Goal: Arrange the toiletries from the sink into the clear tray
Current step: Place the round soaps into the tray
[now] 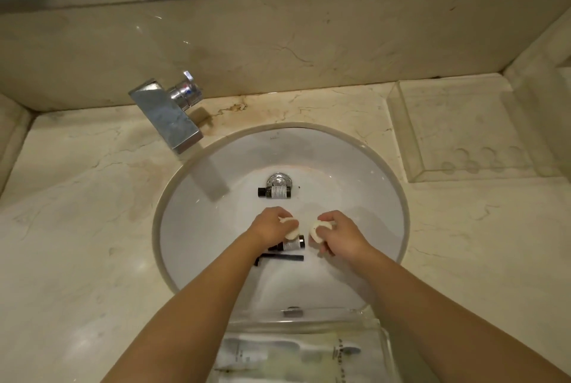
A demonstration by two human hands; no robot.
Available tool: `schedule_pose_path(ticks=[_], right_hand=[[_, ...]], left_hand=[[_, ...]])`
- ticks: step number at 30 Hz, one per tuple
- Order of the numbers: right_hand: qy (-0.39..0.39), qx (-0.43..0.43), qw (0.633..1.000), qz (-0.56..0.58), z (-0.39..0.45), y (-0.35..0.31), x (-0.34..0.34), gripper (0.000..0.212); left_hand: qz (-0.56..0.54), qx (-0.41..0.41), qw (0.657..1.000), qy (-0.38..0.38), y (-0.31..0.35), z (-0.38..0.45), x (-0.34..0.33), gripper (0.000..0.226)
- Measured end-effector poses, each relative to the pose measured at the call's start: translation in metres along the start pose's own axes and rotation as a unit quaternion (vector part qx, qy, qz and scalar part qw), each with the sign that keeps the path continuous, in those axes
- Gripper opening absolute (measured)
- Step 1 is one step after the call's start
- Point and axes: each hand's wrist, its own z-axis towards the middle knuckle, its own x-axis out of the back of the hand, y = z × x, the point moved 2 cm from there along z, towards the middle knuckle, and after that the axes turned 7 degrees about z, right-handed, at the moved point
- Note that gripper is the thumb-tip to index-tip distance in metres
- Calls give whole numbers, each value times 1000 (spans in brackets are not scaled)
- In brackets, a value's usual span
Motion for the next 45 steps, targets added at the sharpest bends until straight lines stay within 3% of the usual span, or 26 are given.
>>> schedule_pose_path(ticks=[4,7,12,21,26,31,37,45], right_hand=[[-32,-23,995,95,-11,-7,-1,22],[-44,-33,987,154,-22,-12,-2,18],[-64,-35,979,192,-46,-21,-7,8],[-70,13,988,137,-94,-24,-8,19],[-98,49,984,139,-115,-23,-10,32],[-104,60,986,114,-133,-22,-12,28],[-80,90,991,57,-152,-13,-17,20],[-111,95,989,-10,-170,9,-23,25]], left_hand=[[-191,46,980,-39,5,-24,16,2],[-310,39,948,-63,10,-44,27,8],[-391,22,916,-92,16,-75,36,2],[-307,-30,948,-80,19,-128,42,36],[-245,-51,964,-85,16,-150,46,31],[-228,-59,968,-88,17,-170,51,30],[-180,-76,970,-147,11,-197,50,28],[-68,-71,990,-101,-7,-214,41,32]])
